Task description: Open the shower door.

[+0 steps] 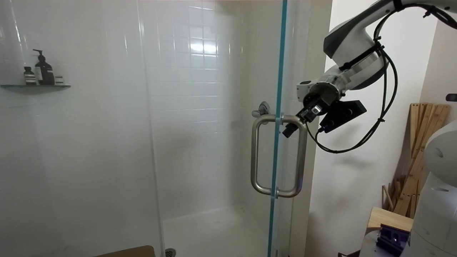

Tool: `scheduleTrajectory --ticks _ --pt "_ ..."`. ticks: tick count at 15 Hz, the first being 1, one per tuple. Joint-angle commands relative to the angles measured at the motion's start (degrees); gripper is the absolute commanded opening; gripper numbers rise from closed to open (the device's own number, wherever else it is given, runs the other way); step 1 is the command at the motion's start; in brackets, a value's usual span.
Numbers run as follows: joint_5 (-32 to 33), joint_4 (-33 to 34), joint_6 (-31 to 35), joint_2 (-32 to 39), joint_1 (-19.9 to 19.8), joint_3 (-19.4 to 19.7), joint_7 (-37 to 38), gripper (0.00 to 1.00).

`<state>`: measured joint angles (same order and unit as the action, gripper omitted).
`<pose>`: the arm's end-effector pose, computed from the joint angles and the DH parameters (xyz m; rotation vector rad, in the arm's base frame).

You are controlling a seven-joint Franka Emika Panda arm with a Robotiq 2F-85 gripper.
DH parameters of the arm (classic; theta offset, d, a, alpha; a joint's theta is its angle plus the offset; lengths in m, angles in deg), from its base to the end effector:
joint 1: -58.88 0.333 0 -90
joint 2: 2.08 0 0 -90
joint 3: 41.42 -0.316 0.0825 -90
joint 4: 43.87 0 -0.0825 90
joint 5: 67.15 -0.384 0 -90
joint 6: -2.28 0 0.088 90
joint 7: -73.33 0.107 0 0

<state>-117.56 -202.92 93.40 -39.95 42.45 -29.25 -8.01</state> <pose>0.2880 -0.0608 0.4077 -1.9491 -0.7303 -0.5581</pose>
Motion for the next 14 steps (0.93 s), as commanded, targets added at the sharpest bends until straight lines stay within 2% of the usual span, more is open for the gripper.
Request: scheduleTrajectory --ticks 1,5,6,9,12,14 --pt "5.97 0.01 5.5 -4.18 -0.62 -3.4 5.69 1.0" --pt "12.53 0.15 10.64 -8.56 -0.1 -4.04 10.49 1.0" --pt "12.61 0.16 10.97 -9.43 -2.58 -6.44 10.29 1.0" --pt "14.35 0.21 16.64 -12.43 -3.86 -9.11 12.38 1.0" --pt "15.91 0.07 20.75 -14.91 -5.99 -14.48 17.56 1.0" --pt "18.82 0.02 21.1 -16.98 -7.18 -18.7 21.27 1.0"
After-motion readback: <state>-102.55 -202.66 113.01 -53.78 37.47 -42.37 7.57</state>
